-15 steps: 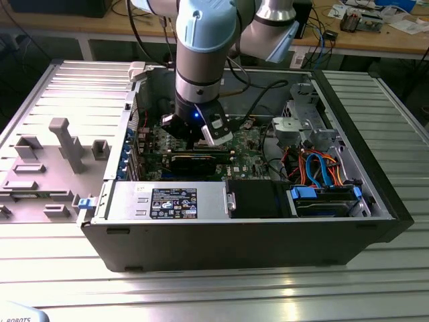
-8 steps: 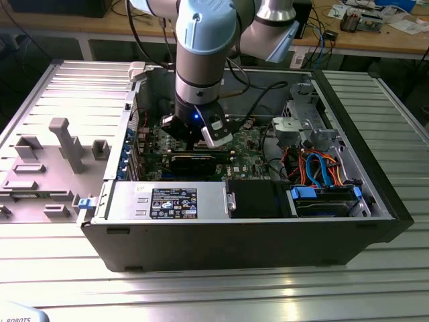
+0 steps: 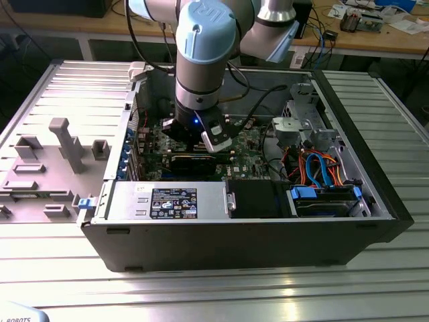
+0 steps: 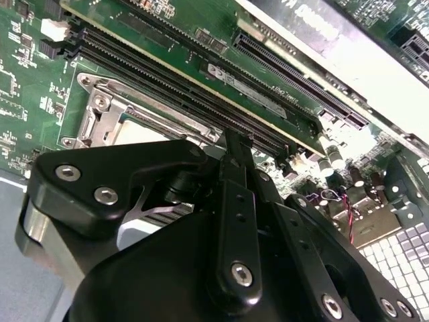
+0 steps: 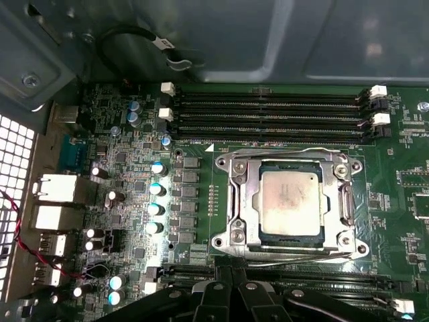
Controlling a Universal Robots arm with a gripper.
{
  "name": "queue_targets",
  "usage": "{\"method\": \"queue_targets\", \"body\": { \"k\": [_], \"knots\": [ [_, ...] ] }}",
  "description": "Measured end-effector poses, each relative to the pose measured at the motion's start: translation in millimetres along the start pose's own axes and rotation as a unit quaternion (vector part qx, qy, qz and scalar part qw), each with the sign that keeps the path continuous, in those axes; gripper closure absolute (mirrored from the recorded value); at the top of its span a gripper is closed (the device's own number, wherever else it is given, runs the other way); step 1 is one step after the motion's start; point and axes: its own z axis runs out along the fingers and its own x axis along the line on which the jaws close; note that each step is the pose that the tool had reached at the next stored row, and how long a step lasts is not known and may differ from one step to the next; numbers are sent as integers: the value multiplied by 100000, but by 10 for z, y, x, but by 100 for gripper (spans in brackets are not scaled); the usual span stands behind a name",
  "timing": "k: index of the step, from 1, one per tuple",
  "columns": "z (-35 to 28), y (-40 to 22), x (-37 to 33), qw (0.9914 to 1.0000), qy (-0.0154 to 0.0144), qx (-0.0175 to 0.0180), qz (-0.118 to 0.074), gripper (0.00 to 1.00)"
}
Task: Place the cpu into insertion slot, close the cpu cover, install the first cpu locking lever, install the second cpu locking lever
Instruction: 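Install the second cpu locking lever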
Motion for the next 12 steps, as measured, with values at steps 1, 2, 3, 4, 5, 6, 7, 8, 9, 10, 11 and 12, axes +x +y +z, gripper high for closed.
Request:
{"method": "queue_targets", "body": {
  "k": [1,2,3,4,5,6,7,8,9,10,11,12],
  "knots": [
    [3,-2,0,100000,4,5,1,89],
    [8,-4,0,100000,14,11,-1,89],
    [18,-7,4,100000,13,-25,-14,89],
    [22,-8,7,100000,15,-56,-12,89],
    [27,-8,11,100000,10,-101,-15,89],
    [30,-9,13,100000,5,-144,-18,89],
    [32,-9,14,100000,8,-207,-29,89],
    [35,-10,15,99999,3,-339,-38,89],
    [41,-11,16,99998,-5,-580,-39,89],
    [45,-12,15,99996,-12,-835,-61,89],
    [50,-13,15,99993,-27,-1176,-86,89],
    [54,-14,15,99990,-31,-1427,-103,89]
  ]
}}
